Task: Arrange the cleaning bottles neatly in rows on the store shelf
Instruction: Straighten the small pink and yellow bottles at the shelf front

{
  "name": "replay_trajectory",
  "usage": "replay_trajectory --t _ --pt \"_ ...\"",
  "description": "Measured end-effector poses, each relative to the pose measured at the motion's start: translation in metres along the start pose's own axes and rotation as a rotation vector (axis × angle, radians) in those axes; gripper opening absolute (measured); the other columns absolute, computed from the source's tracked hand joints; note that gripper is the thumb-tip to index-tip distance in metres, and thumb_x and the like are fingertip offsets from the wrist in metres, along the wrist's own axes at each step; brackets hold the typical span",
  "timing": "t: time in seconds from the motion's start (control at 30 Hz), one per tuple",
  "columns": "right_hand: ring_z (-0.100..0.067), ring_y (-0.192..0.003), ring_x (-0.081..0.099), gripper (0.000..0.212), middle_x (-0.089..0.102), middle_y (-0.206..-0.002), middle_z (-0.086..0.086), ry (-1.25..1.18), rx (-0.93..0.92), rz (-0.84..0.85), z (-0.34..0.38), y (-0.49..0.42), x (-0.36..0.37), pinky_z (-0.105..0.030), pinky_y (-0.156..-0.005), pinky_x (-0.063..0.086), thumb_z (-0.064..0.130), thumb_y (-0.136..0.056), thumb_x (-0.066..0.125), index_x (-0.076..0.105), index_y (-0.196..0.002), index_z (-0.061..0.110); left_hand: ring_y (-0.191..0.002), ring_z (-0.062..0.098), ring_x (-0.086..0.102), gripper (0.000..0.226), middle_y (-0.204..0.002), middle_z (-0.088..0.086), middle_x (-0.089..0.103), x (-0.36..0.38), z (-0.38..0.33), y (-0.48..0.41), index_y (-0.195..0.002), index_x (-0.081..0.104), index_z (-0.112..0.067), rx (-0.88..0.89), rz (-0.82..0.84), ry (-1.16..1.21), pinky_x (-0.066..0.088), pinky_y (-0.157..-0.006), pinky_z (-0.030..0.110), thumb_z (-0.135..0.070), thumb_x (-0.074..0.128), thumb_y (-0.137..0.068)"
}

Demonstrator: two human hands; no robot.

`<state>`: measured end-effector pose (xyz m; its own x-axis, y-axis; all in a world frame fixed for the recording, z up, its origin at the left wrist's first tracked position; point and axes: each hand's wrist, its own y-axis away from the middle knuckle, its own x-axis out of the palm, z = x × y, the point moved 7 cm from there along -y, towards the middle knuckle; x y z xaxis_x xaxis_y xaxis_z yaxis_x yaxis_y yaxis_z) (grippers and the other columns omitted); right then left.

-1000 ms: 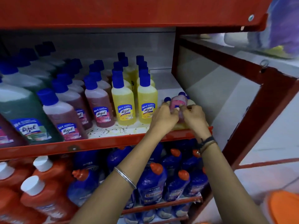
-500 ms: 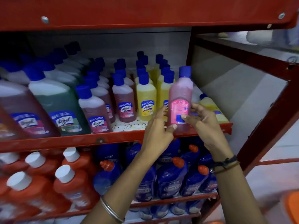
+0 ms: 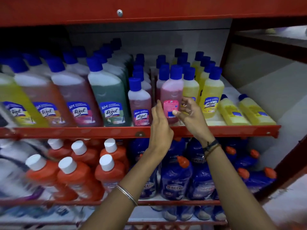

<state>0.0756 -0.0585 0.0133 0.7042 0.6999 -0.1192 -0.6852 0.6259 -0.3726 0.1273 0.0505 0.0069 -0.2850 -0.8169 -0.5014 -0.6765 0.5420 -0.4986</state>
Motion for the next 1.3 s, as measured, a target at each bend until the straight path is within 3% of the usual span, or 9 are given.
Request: replay_trajectory --t 0.23,0.47,0.73,0.87,0.97,1.03,1.13,1.2,1.3 --pt "-0.014 -0.092 0.065 0.043 0.065 -0.11 -0.003 0.109 0.036 -0.022 -0.018 -0.002 0.0 -0.012 -0.067 0.053 0.002 -0.075 0.072 0.054 -0.114 0.008 -0.115 0.03 0.05 0.084 -0.145 0.015 0.024 0.006 0.006 0.003 -0.145 0.006 -0.005 -0.016 0.04 -0.094 0.047 -0.086 0.028 0.021 0.045 -0.075" --pt "-0.01 -0.071 0.058 0.046 0.06 -0.081 -0.001 0.309 0.004 -0.122 -0.008 -0.002 -0.007 -0.005 -0.055 0.045 0.01 -0.069 0.079 0.06 -0.111 0.009 -0.135 0.032 0.032 0.085 -0.145 0.023 0.029 0.013 0.009 -0.004 -0.145 0.002 -0.002 -0.076 0.084 -0.086 0.032 -0.112 0.039 0.017 0.05 -0.077" --pt "-0.011 -0.094 0.063 0.027 0.062 -0.111 -0.008 0.269 -0.003 -0.213 -0.013 0.007 -0.003 0.003 -0.066 0.041 0.018 -0.083 0.064 0.064 -0.109 0.011 -0.115 0.027 0.049 0.07 -0.126 0.016 0.043 0.002 0.01 0.002 -0.132 0.033 -0.003 -0.047 -0.002 0.039 0.044 -0.1 0.036 0.023 0.043 -0.068" --pt "-0.004 -0.083 0.063 0.015 0.066 -0.098 -0.004 0.205 -0.012 -0.145 -0.004 0.008 0.005 -0.006 -0.069 0.046 0.023 -0.083 0.062 0.067 -0.095 0.016 -0.106 0.019 0.051 0.061 -0.12 0.011 0.046 -0.001 0.013 0.008 -0.122 0.041 -0.007 -0.037 -0.051 0.114 0.045 -0.094 0.028 0.023 0.04 -0.068" --pt "-0.008 -0.089 0.068 0.027 0.071 -0.098 0.002 0.134 -0.006 -0.136 -0.001 0.007 0.008 -0.023 -0.078 0.054 0.029 -0.08 0.068 0.064 -0.103 0.017 -0.097 0.014 0.051 0.051 -0.11 0.009 0.049 -0.003 0.009 0.01 -0.111 0.048 -0.006 0.004 -0.066 0.121 0.044 -0.087 0.019 0.023 0.037 -0.07" --pt "-0.006 -0.092 0.066 0.032 0.067 -0.099 0.007 0.101 0.008 -0.14 -0.002 0.006 0.007 -0.02 -0.08 0.053 0.026 -0.081 0.069 0.057 -0.108 0.016 -0.095 0.012 0.048 0.05 -0.11 0.01 0.048 -0.005 0.006 0.01 -0.109 0.05 -0.005 0.011 -0.081 0.118 0.041 -0.087 0.016 0.023 0.036 -0.07" --pt "0.0 -0.096 0.063 0.031 0.065 -0.107 0.005 0.114 -0.002 -0.043 -0.005 0.005 0.008 -0.017 -0.085 0.05 0.024 -0.085 0.064 0.054 -0.111 0.013 -0.111 0.018 0.048 0.053 -0.125 0.014 0.043 -0.001 0.003 0.009 -0.124 0.042 -0.004 0.007 -0.055 0.124 0.037 -0.093 0.012 0.02 0.04 -0.077" --pt "-0.009 -0.104 0.063 0.033 0.06 -0.119 -0.008 0.13 0.003 0.008 -0.007 0.006 0.008 -0.028 -0.091 0.051 0.032 -0.086 0.06 0.057 -0.114 0.015 -0.123 0.022 0.044 0.056 -0.136 0.015 0.037 0.004 0.003 0.006 -0.135 0.03 -0.004 -0.015 -0.01 0.114 0.036 -0.098 0.017 0.013 0.044 -0.083" --pt "-0.015 -0.094 0.064 0.01 0.059 -0.108 -0.013 0.227 -0.038 0.007 -0.002 0.008 0.004 -0.028 -0.083 0.05 0.033 -0.089 0.056 0.059 -0.097 0.027 -0.132 0.025 0.037 0.062 -0.144 0.017 0.034 0.008 0.005 0.001 -0.142 0.017 -0.004 -0.08 0.038 0.103 0.03 -0.102 0.02 0.003 0.048 -0.088"
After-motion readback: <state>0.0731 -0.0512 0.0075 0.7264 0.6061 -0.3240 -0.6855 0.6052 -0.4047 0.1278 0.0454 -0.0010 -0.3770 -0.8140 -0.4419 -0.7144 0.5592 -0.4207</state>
